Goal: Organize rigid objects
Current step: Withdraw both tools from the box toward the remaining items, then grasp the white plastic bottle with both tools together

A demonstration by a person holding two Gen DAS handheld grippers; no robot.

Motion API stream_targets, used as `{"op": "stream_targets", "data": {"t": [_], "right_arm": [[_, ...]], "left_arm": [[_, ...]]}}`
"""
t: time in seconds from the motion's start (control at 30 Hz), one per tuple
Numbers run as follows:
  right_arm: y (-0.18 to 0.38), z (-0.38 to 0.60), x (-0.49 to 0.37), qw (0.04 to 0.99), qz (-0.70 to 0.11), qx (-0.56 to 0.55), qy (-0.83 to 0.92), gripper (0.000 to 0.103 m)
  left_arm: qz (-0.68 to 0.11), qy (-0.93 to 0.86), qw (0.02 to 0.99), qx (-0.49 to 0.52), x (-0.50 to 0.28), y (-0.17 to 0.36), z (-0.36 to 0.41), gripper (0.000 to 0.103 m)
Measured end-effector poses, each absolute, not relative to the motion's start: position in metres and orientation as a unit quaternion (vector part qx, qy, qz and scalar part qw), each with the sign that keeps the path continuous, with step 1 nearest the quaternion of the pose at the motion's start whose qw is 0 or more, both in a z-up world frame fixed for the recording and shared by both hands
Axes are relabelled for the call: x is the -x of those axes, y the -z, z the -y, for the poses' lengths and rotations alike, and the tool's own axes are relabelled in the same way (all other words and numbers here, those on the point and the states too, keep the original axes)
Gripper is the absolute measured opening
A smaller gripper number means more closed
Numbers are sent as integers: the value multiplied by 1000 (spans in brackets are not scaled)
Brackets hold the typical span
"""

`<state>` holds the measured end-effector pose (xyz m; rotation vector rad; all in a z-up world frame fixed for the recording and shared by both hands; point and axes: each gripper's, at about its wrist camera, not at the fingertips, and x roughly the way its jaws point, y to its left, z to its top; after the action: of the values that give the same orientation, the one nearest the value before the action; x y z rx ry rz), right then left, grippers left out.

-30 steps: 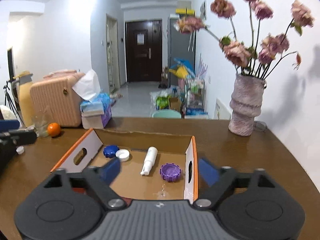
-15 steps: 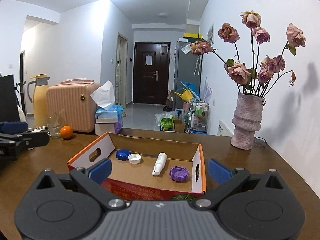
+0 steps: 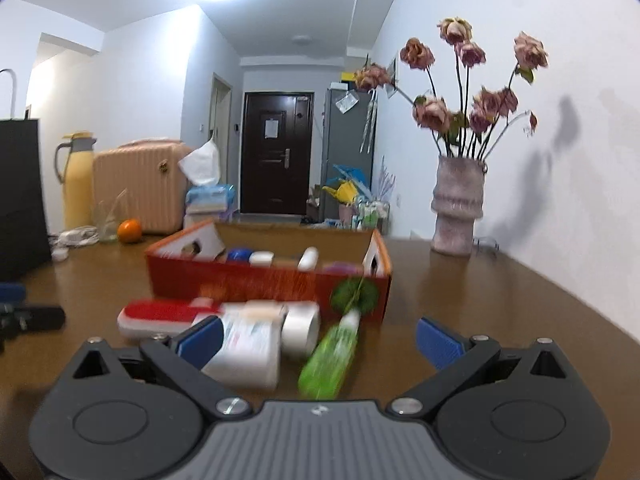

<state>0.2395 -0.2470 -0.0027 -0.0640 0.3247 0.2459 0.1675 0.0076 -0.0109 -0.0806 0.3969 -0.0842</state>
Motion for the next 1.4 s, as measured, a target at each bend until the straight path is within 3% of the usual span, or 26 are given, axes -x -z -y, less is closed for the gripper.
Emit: {"op": "stream_targets", "data": {"t": [0.3, 0.7, 0.73, 0.8, 0.83, 0.93, 0.97, 1.23, 1.4], "right_arm": [[36, 250, -189, 972, -193, 29, -131, 99], [29, 254, -278, 952, -240, -80, -170, 57], [29, 254, -288, 950, -244, -90, -173, 55], [29, 251, -308, 944, -252, -108, -183, 46], [30, 250, -317, 941, -255, -115, -188, 43], [37, 246, -338, 931, -268, -130, -211, 20], [41, 246, -343, 927, -273, -139, -218, 20], [48, 255, -355, 905, -293, -200, -234, 21], [46, 255, -348, 899, -307, -206, -233, 20]], "left_arm": [[-204, 64, 976, 39, -154, 20, 6, 103], [-223, 99, 965, 102, -254, 19, 24, 101], [-226, 105, 962, 111, -263, 20, 25, 99], [-237, 123, 955, 130, -280, 22, 25, 80], [-245, 131, 951, 139, -287, 23, 25, 76], [-265, 165, 934, 174, -301, 36, 20, 56], [-269, 173, 931, 178, -303, 39, 20, 44], [-274, 187, 917, 220, -310, 45, 9, 41], [-275, 184, 924, 194, -296, 41, 13, 39]]}}
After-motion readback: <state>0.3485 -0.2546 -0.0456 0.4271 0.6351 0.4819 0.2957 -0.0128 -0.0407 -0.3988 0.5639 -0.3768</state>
